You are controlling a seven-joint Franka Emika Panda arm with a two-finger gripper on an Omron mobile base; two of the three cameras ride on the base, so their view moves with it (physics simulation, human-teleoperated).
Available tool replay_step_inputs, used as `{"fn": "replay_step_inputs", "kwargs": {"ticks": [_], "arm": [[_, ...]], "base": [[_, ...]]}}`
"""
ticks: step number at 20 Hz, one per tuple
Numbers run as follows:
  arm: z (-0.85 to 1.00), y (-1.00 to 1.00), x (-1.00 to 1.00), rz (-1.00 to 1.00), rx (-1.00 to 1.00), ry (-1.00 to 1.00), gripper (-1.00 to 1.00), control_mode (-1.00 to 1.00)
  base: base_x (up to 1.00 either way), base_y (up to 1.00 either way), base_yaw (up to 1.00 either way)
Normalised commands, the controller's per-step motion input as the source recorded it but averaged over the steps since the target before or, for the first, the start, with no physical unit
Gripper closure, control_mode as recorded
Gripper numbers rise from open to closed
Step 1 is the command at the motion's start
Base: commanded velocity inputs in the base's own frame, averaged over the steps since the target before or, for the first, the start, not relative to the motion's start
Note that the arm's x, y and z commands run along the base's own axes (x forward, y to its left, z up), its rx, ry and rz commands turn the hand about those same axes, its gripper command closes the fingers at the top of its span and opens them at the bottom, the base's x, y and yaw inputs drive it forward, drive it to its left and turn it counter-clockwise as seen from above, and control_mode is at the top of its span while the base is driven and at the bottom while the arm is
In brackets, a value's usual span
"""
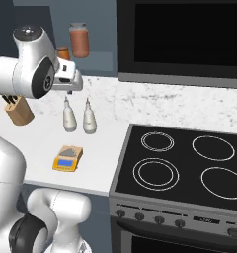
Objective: Pick the jam and place it on the digital scale for weighing, and close the cabinet.
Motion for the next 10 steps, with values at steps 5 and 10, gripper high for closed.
{"fn": "replay_step_inputs", "kwargs": {"ticks": [5,10], "arm": [[0.57,0.17,0.0,0.0,0.0,-0.32,-1.0,-1.0],[0.49,0.15,0.01,0.02,0.0,-0.26,-1.0,-1.0]], "base": [[0.0,0.0,0.0],[0.0,0.0,0.0]]}}
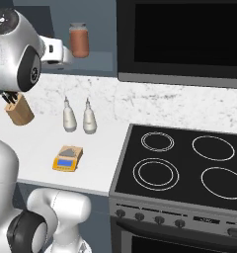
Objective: Pick the jam and place it on the digital scale for weighing, and close the cabinet.
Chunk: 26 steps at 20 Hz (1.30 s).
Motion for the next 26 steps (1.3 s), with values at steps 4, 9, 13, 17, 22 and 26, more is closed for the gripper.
{"fn": "replay_step_inputs", "kwargs": {"ticks": [4,9,13,17,22,26], "arm": [[0.36,0.16,0.03,0.03,0.0,-0.16,-1.0,-1.0],[0.21,0.28,0.26,0.03,0.0,-0.01,-1.0,-1.0],[0.02,0.24,0.34,0.01,0.0,0.0,-1.0,-1.0],[0.0,0.17,0.3,0.03,0.0,0.03,-1.0,-1.0],[-0.05,0.16,0.4,0.0,0.0,0.06,-1.0,-1.0],[-0.11,0.03,0.36,0.0,0.03,0.04,-1.0,-1.0]], "base": [[0.0,0.0,0.0],[0.0,0.0,0.0],[0.0,0.0,0.0],[0.0,0.0,0.0],[0.0,0.0,0.0],[0.0,0.0,0.0]]}}
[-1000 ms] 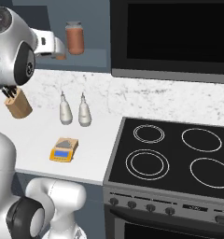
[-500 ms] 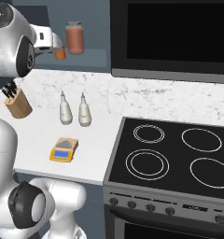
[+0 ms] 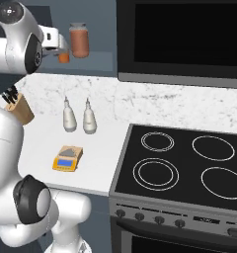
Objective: Pick the jam and place it on the digital scale for weighing, and close the cabinet.
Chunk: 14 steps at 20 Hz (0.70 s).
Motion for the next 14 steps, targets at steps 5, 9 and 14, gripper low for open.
{"fn": "replay_step_inputs", "kwargs": {"ticks": [5,9,14], "arm": [[-0.23,0.0,0.19,0.0,0.09,0.01,-1.0,-1.0],[-0.21,0.01,0.13,0.0,0.13,-0.02,-1.0,-1.0],[-0.14,0.0,0.16,0.0,0.02,-0.06,-1.0,-1.0]], "base": [[0.0,0.0,0.0],[0.0,0.0,0.0],[0.0,0.0,0.0]]}}
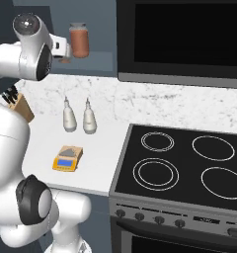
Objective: Pick the jam and place it on the digital scale for weighing, and close the cabinet.
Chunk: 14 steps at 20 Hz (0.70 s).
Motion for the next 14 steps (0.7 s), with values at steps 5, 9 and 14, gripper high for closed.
{"fn": "replay_step_inputs", "kwargs": {"ticks": [5,9,14], "arm": [[-0.07,0.01,0.19,0.0,0.0,-0.05,-1.0,-1.0],[0.0,0.0,0.16,0.0,0.0,-0.02,-1.0,-1.0],[0.0,0.0,0.23,0.0,0.0,0.0,-1.0,-1.0]], "base": [[0.0,0.0,0.0],[0.0,0.0,0.0],[0.0,0.0,0.0]]}}
